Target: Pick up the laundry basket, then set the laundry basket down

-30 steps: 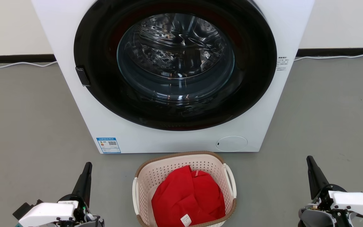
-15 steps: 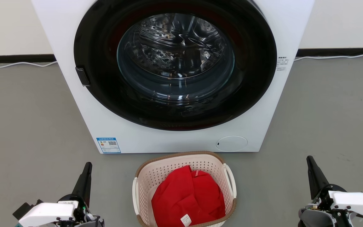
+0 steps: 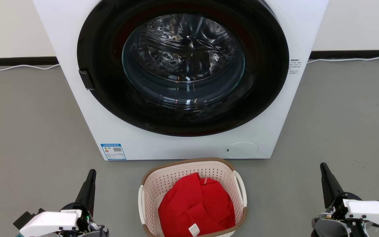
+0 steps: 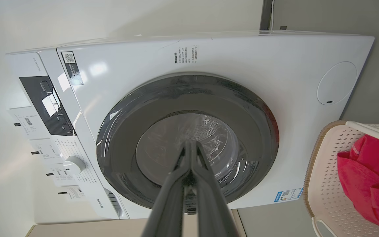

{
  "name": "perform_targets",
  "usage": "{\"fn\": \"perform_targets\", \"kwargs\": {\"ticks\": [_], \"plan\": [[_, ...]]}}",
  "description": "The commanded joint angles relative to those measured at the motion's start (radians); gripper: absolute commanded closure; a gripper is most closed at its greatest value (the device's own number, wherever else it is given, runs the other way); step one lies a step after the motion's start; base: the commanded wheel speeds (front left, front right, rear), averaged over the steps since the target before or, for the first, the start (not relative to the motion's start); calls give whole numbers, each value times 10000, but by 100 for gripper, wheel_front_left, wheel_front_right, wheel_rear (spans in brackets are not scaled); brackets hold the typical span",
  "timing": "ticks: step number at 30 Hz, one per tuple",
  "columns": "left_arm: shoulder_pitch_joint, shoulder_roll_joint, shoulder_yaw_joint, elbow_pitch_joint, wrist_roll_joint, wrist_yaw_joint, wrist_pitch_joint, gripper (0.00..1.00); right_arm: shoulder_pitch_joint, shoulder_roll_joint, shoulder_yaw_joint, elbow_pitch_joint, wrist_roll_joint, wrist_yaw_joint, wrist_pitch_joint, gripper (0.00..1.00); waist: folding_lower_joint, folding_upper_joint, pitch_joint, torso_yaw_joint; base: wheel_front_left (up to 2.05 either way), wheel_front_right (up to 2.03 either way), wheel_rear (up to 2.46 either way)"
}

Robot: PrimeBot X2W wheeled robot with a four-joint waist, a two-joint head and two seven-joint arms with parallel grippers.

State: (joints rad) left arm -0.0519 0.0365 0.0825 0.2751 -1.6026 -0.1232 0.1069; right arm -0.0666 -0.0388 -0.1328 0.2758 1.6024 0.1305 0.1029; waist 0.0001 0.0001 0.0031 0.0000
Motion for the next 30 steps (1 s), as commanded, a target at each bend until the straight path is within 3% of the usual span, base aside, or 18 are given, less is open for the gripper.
{"fn": "perform_targets", "kwargs": {"ticks": [1,30], "plan": [[-561,137,311,-298,-62,-75,62,100,-413,-114,194,-311,66,2,100,100,-1,-1,0,0,0,0,0],[-561,137,311,-299,-62,-75,62,100,-413,-114,194,-311,66,2,100,100,-1,-1,0,0,0,0,0]]}}
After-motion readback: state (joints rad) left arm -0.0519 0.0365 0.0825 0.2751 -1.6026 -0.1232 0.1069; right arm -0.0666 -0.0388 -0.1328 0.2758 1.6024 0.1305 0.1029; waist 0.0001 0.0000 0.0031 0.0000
